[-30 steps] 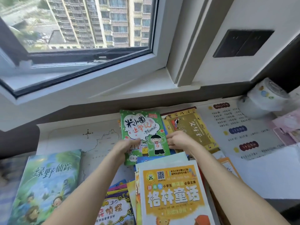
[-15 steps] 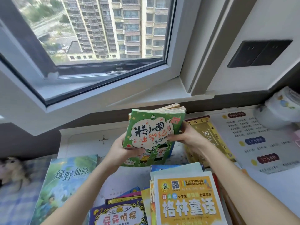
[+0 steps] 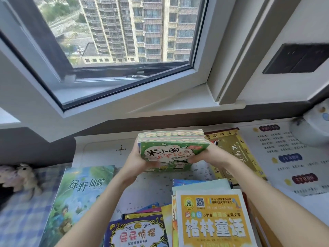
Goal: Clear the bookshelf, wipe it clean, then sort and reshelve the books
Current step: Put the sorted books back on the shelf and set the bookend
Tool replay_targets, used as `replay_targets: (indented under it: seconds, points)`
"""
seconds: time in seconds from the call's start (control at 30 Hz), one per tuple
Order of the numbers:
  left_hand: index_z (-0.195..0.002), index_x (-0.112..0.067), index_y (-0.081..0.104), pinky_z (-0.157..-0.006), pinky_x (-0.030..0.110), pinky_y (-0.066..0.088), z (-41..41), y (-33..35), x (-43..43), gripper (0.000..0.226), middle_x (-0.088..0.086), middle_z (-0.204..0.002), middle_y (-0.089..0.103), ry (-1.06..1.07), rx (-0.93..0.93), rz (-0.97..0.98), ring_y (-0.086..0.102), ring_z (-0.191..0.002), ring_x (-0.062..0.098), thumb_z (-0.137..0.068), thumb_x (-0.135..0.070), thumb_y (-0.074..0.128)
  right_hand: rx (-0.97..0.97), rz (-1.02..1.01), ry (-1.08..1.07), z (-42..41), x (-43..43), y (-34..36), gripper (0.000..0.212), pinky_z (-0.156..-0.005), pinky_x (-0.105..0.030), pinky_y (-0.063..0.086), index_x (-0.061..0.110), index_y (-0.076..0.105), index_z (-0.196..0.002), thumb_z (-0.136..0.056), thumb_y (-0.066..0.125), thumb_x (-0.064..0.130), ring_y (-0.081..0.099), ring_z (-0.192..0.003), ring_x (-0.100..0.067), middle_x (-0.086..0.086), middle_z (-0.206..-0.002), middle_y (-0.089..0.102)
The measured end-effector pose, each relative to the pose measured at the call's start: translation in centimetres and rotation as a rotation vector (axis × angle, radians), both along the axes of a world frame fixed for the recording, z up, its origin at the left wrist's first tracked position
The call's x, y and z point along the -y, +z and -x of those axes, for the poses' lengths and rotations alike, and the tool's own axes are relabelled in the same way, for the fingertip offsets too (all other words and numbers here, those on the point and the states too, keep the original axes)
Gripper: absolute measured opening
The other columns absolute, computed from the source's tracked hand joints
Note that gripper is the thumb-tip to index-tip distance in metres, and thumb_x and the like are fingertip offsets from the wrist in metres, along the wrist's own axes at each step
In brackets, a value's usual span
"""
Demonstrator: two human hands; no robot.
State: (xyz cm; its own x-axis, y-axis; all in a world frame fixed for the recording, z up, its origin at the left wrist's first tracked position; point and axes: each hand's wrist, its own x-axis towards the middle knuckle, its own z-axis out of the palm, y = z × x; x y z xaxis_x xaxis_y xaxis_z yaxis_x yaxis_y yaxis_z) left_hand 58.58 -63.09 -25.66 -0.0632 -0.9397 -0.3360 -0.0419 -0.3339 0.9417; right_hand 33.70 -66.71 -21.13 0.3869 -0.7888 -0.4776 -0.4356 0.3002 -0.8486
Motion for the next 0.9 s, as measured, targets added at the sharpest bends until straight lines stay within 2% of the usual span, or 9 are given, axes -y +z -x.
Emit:
replay_targets:
  seconds: [0.17,0.3,0.37,0.43,0.57,0.63,0.73,0.83,0.9]
  points:
    - [-0.134,-0.014,0.041,-0.068,0.026,0.057,0.4,-0.9,0.0,0.094,0.003,-0.117,0.065,-0.025,-0.015,-0.017,0.062,-0.109,0.020,-0.053,0.007,0.084,0.047,0.004,-0.019,0.2,0.8,-0.4,0.061,-0.070,-0.011,0.051,0.019,0.054,-0.122,-0.075,0.066,-0.018,0.065,-0.092,0.002,0.013,-0.101,0.070]
    - [-0.131,-0.018,0.038,-0.065,0.020,0.055,0.5,-0.9,-0.3,0.087,0.001,-0.115,0.063,0.006,0.016,-0.024,0.059,-0.109,0.018,-0.061,0.018,0.076,0.006,0.024,0.004,0.2,1.5,-1.0,0.055,-0.075,-0.016,0.053,0.015,0.057,-0.119,-0.074,0.069,-0.015,0.065,-0.096,-0.003,0.009,-0.103,0.071]
    - [-0.126,-0.018,0.045,-0.065,0.021,0.055,0.5,-0.7,0.0,0.081,0.000,-0.112,0.066,0.048,-0.006,0.004,0.062,-0.104,0.015,-0.061,0.016,0.078,-0.025,0.058,0.017,0.0,1.5,-1.1,0.052,-0.077,-0.016,0.053,0.019,0.060,-0.115,-0.074,0.072,-0.011,0.065,-0.095,-0.001,0.010,-0.104,0.070]
    - [-0.123,-0.016,0.051,-0.065,0.022,0.055,0.8,-0.7,0.2,0.073,0.001,-0.110,0.068,0.104,-0.038,0.021,0.065,-0.102,0.015,-0.062,0.012,0.080,-0.044,0.098,0.019,-0.2,1.4,-1.4,0.052,-0.087,-0.023,0.053,0.024,0.060,-0.116,-0.075,0.075,-0.005,0.064,-0.101,-0.004,0.010,-0.109,0.069]
    - [-0.117,-0.015,0.058,-0.069,0.022,0.054,1.9,-0.6,0.1,0.059,-0.004,-0.104,0.071,0.184,0.025,0.054,0.066,-0.101,0.017,-0.066,0.002,0.083,-0.096,0.199,0.007,-0.8,1.5,-1.5,0.057,-0.096,-0.034,0.051,0.026,0.061,-0.120,-0.072,0.081,0.003,0.062,-0.106,-0.008,0.009,-0.115,0.067]
    - [-0.115,-0.015,0.060,-0.067,0.022,0.054,1.8,0.4,0.2,0.056,-0.006,-0.103,0.070,0.194,0.073,0.071,0.065,-0.100,0.016,-0.066,-0.001,0.084,-0.128,0.247,-0.003,-1.1,1.5,-0.3,0.058,-0.096,-0.033,0.051,0.022,0.061,-0.121,-0.071,0.081,0.003,0.061,-0.108,-0.012,0.005,-0.116,0.066]
    - [-0.114,-0.014,0.063,-0.069,0.035,0.059,1.2,3.7,0.4,0.058,-0.003,-0.103,0.072,0.204,0.083,0.150,0.068,-0.097,0.018,-0.063,-0.001,0.085,-0.109,0.361,-0.041,-1.3,1.2,3.1,0.057,-0.093,-0.029,0.051,0.017,0.062,-0.122,-0.071,0.081,0.001,0.061,-0.108,-0.013,0.004,-0.116,0.067]
    - [-0.114,-0.007,0.064,-0.064,0.022,0.056,1.1,9.1,0.5,0.059,-0.002,-0.099,0.073,0.170,0.059,0.287,0.070,-0.088,0.011,-0.059,0.001,0.086,-0.040,0.480,-0.116,-1.2,-0.5,8.5,0.054,-0.080,-0.009,0.049,0.022,0.063,-0.116,-0.070,0.081,0.000,0.063,-0.097,0.001,0.015,-0.104,0.066]
    - [-0.110,-0.007,0.064,-0.063,0.016,0.054,1.3,13.3,-0.4,0.057,-0.005,-0.094,0.074,0.109,0.020,0.363,0.071,-0.085,0.007,-0.059,0.000,0.086,0.021,0.544,-0.186,-1.1,-3.0,12.3,0.053,-0.075,-0.006,0.048,0.024,0.063,-0.111,-0.069,0.081,-0.002,0.063,-0.091,0.009,0.020,-0.100,0.067]
